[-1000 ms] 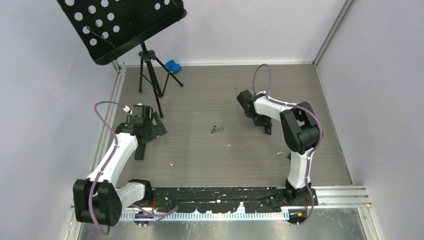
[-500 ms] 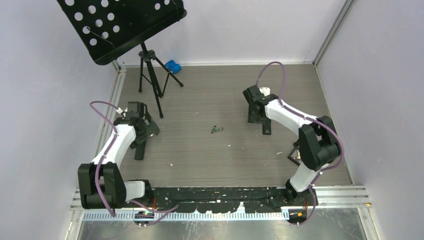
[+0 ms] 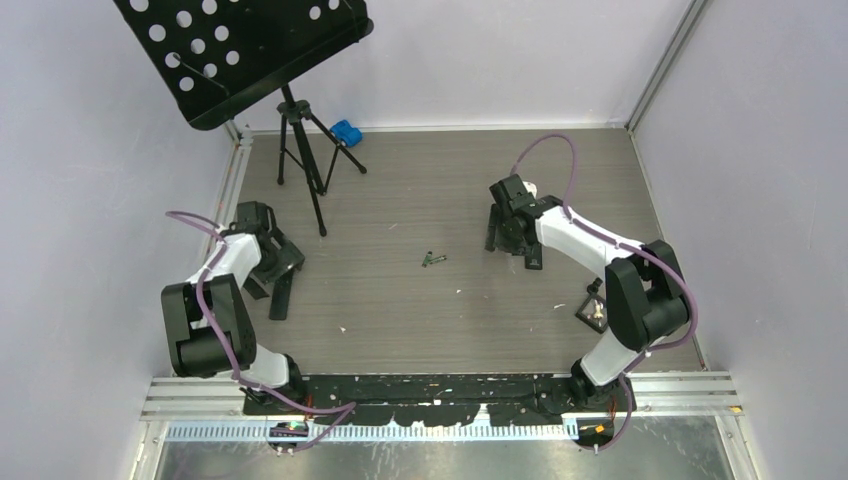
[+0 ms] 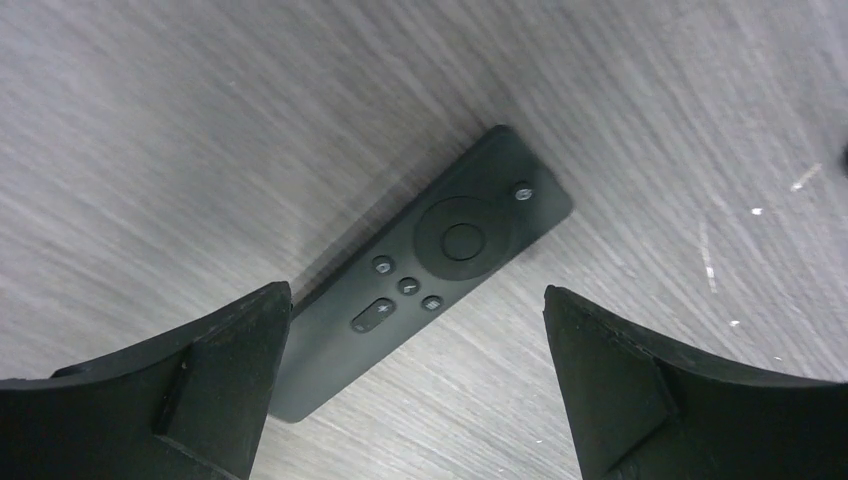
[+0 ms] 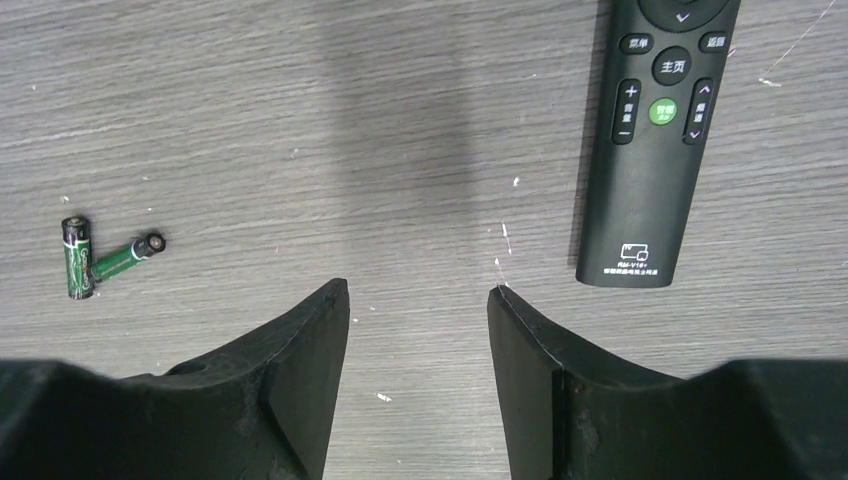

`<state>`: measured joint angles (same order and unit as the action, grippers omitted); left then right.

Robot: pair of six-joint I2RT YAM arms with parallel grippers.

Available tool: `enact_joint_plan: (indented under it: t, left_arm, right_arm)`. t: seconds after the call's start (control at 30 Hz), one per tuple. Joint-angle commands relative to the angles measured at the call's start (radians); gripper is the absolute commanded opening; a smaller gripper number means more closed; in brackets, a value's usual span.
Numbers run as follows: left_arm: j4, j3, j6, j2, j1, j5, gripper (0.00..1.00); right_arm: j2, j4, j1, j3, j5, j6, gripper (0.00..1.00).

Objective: Load the batteries into the remote control

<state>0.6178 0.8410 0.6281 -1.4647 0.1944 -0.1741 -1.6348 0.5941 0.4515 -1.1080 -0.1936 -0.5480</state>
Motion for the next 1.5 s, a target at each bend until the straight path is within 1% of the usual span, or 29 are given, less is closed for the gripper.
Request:
enact_joint_plan:
  t: [0.0, 0.03, 0.17, 0.27, 0.33, 0.37, 0.47, 0.5, 0.57, 0.6, 0.63, 0.77, 0.83, 0.9, 0.97, 1.03, 1.1, 1.17, 1.23, 1.37, 1.43, 1.47]
  left_arm:
    - [-0.112, -0.010, -0.015, -0.008, 0.004, 0.109, 1.00]
    - [-0.114, -0.013, -0.010, -0.021, 0.004, 0.129, 0.99]
    - [-0.114, -0.020, 0.011, -0.072, -0.006, 0.157, 0.81]
    - [-0.119, -0.039, 0.036, -0.073, -0.037, 0.133, 0.68]
    - [-0.121, -0.048, 0.045, -0.066, -0.077, 0.110, 0.59]
    - [-0.118, -0.047, 0.049, -0.064, -0.101, 0.091, 0.56]
    - [-0.094, -0.040, 0.052, -0.070, -0.157, 0.041, 0.56]
    - [-0.090, -0.037, 0.046, -0.076, -0.162, 0.039, 0.58]
    - [-0.072, -0.028, 0.033, -0.088, -0.165, 0.034, 0.67]
    - [-0.070, -0.027, 0.028, -0.090, -0.165, 0.031, 0.69]
    - [-0.073, -0.029, 0.021, -0.092, -0.164, 0.035, 0.69]
    - [-0.073, -0.035, 0.021, -0.100, -0.166, 0.056, 0.61]
    - [-0.068, -0.043, 0.037, -0.100, -0.167, 0.042, 0.59]
    - [-0.063, -0.049, 0.053, -0.099, -0.173, 0.024, 0.54]
    - [-0.058, -0.051, 0.063, -0.099, -0.181, 0.009, 0.45]
    - [-0.056, -0.047, 0.065, -0.093, -0.185, 0.022, 0.32]
    - [-0.058, -0.041, 0.063, -0.067, -0.201, 0.061, 0.21]
    - [-0.064, -0.035, 0.059, -0.014, -0.238, 0.136, 0.11]
    - [-0.084, -0.031, 0.061, 0.054, -0.263, 0.270, 0.04]
    - [-0.175, -0.039, 0.119, 0.226, -0.327, 0.497, 0.00]
    - [-0.245, -0.045, 0.157, 0.290, -0.353, 0.622, 0.00]
    - [-0.279, -0.043, 0.175, 0.318, -0.364, 0.675, 0.00]
  right_arm:
    - [0.076, -0.033, 0.001, 0.016, 0.032, -0.016, 0.59]
    - [0.081, -0.033, 0.001, 0.016, 0.033, -0.020, 0.59]
    - [0.098, -0.033, 0.002, 0.016, 0.037, -0.028, 0.59]
    - [0.113, -0.034, 0.001, 0.021, 0.037, -0.034, 0.59]
    - [0.119, -0.034, 0.000, 0.026, 0.039, -0.039, 0.58]
    - [0.122, -0.033, 0.001, 0.027, 0.042, -0.042, 0.58]
    - [0.129, -0.033, 0.001, 0.031, 0.050, -0.051, 0.57]
    - [0.132, -0.033, 0.001, 0.033, 0.053, -0.051, 0.57]
    - [0.137, -0.034, 0.001, 0.036, 0.054, -0.055, 0.57]
    - [0.138, -0.034, 0.001, 0.037, 0.055, -0.056, 0.57]
    - [0.140, -0.034, 0.001, 0.039, 0.055, -0.056, 0.57]
    - [0.145, -0.035, 0.001, 0.044, 0.061, -0.063, 0.57]
    - [0.151, -0.036, 0.001, 0.045, 0.060, -0.068, 0.56]
    - [0.163, -0.043, 0.001, 0.053, 0.057, -0.074, 0.56]
    - [0.170, -0.050, 0.001, 0.056, 0.059, -0.080, 0.56]
    - [0.173, -0.057, 0.002, 0.057, 0.073, -0.084, 0.55]
    - [0.179, -0.065, 0.007, 0.060, 0.093, -0.084, 0.55]
    - [0.198, -0.093, 0.014, 0.071, 0.136, -0.079, 0.55]
    - [0.234, -0.167, 0.020, 0.103, 0.259, -0.076, 0.57]
    - [0.322, -0.387, 0.040, 0.185, 0.515, -0.157, 0.62]
    - [0.365, -0.512, 0.062, 0.222, 0.619, -0.224, 0.64]
    - [0.385, -0.571, 0.079, 0.237, 0.636, -0.258, 0.66]
